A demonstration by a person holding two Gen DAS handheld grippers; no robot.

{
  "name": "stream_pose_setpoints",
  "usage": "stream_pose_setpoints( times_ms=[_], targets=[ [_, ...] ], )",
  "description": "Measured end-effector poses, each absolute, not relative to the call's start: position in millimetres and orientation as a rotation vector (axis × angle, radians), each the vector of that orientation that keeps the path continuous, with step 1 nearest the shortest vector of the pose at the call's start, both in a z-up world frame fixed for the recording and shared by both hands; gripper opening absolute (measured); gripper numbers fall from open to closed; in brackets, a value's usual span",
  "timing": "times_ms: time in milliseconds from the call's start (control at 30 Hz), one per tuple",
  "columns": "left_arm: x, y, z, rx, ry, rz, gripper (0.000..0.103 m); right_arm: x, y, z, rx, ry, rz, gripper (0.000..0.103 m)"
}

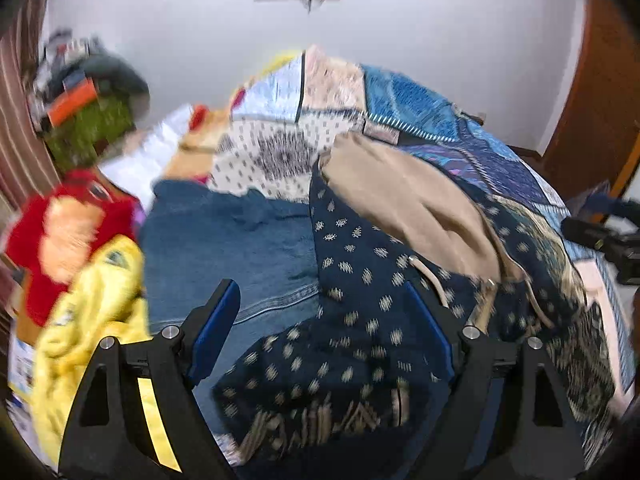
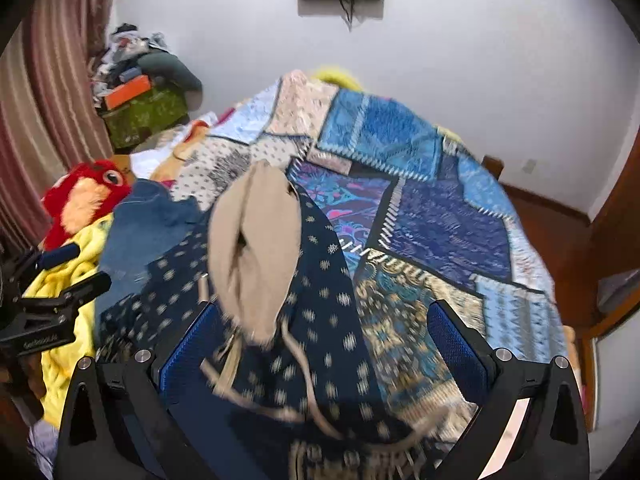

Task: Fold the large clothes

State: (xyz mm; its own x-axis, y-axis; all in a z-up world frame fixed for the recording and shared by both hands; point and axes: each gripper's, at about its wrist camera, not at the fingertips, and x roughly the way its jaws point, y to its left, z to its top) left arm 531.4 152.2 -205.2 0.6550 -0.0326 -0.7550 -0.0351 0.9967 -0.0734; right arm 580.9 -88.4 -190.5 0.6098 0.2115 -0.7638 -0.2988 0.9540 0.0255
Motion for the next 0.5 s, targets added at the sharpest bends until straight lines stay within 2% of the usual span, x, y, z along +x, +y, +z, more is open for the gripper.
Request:
stream_pose_setpoints(
  times_ms=[133,200,267,433,467,500],
  targets=[
    [571.2,159.3,-233.8,-0.156,0.924,-0.012,0.083,627.3,-75.6,-223.2,-0.06,0.94,0.306,0.099],
    [590.8,162.1,-247.6,-0.189,0.95,-0.019,0.083,648.7,-68.7,-237.7,-0.044,0.969,0.307,0.088],
    [610.3,163.8,-260.1,-0.228,0.974,-0.021,0.083,664.1,-64.3,-248.6,-0.035,0.999,0.304,0.072],
    [641.3,164.4,-276.6,-0.318,0.986,-0.032,0.083,693.3,-58.8,-263.6,-0.02,1.0,0.273,0.067],
    [645.8,164.4,-279.7,-0.332,0.991,-0.033,0.081,696.3,-57.4,-264.7,-0.033,0.996,0.263,0.062],
    [650.7,163.6,-283.7,-0.347,0.997,-0.03,0.074,697.7,-56.6,-265.2,-0.046,0.993,0.256,0.058]
  ],
)
